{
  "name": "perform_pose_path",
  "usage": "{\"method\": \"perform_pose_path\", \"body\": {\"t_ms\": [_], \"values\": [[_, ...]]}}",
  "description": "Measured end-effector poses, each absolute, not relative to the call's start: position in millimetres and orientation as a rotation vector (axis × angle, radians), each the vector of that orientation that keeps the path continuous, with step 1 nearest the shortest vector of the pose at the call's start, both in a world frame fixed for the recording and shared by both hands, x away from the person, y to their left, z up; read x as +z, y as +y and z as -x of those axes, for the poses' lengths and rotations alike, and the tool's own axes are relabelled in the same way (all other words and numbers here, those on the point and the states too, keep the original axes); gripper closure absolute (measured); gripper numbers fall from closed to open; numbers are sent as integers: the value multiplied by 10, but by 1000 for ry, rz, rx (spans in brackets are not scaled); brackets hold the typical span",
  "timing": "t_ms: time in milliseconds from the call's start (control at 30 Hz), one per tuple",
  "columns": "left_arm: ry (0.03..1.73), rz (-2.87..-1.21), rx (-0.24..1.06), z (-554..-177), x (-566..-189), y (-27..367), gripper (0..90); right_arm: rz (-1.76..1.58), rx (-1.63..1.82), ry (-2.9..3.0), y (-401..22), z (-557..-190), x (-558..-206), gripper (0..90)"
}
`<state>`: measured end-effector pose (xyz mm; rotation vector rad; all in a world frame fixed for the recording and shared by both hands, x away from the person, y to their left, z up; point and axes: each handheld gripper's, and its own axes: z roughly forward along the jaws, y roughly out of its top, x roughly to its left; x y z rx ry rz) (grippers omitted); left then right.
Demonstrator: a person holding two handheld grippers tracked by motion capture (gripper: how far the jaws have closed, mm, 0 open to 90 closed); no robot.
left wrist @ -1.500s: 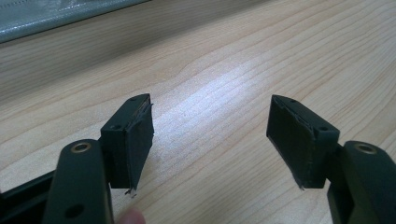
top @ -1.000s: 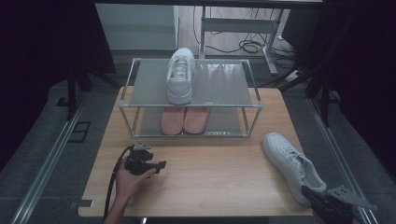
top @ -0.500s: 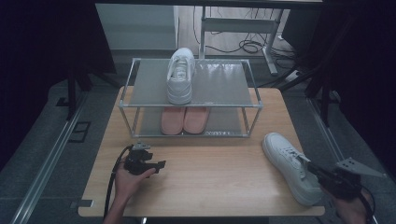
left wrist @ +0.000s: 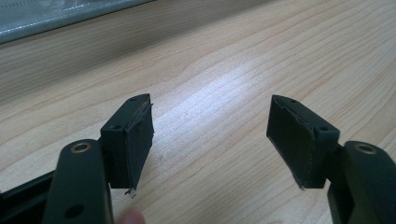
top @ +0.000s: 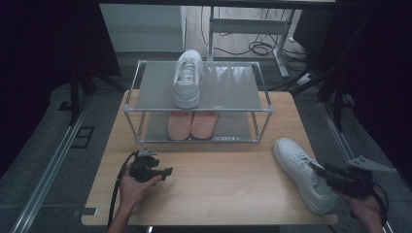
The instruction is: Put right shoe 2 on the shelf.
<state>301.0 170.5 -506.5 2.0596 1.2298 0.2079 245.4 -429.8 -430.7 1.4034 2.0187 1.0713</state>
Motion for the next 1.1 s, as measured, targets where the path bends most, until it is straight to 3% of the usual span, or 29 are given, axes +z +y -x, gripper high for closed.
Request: {"method": "perform_pose_path", "body": {"t_ms": [700,1100], "values": [[1229,-2064,203,-3013,-5075,1695,321,-1453,916,2090,-4356,-2682,-4544,546],[1227,-2069,202,-3016,-5082,1685,321,-1464,759,2121,-4308,-2827,-4628,757]]}}
